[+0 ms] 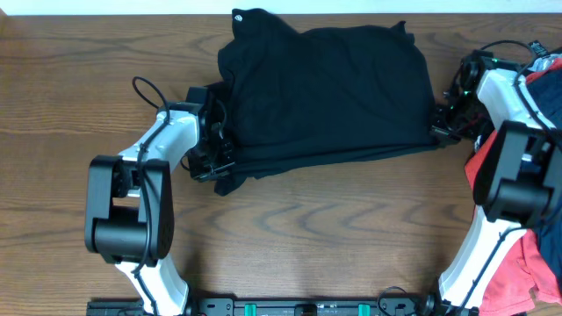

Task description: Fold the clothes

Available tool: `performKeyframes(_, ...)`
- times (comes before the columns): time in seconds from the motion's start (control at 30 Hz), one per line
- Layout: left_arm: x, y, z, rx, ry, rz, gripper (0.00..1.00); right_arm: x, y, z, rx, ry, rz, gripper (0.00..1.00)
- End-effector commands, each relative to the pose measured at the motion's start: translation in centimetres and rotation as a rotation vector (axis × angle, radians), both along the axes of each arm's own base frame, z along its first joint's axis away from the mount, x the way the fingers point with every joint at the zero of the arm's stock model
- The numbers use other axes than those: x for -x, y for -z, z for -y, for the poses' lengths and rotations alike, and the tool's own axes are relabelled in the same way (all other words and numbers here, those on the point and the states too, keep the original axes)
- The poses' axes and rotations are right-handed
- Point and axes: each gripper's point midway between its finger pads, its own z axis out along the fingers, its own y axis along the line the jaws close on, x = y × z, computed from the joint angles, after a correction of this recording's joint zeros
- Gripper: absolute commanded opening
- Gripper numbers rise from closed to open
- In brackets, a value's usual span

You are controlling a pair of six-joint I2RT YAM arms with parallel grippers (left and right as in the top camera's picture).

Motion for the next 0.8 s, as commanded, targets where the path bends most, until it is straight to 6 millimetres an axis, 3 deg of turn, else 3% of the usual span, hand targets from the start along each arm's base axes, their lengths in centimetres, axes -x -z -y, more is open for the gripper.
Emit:
performKeyframes(0.0,0.1,-1.7,-1.9,-0.076,-0.001,0.048,0.06,-0.9,-7.5,1.7,0.09,0.025,0.191,0.02)
performKeyframes(0.13,0.2,-3.0,-1.9,-0.074,-0.001,0.073,0.06,0.2,-12.6,0.6,0.12,0.026,0.373,0.02)
performKeyframes(0.23,0.3,-3.4,-1.9,-0.073,0.002,0.079,0.06,2.3,-14.0,-0.7,0.137,0.02,0.473,0.02)
performKeyframes(0.37,0.8,-3.4,-1.8,-0.074,0.006,0.058,0.06,5.4,-12.7,-1.1,0.143,0.061,0.48,0.01)
performKeyframes(0.5,1.9,-3.4,-1.2,-0.077,0.036,0.022,0.06,7.8,-10.2,-1.5,0.126,0.108,0.381,0.01)
performKeyframes(0.77,3.9,-3.7,1.6,-0.085,0.111,-0.01,0.06,11.1,-6.0,-2.4,0.086,0.173,0.257,0.01)
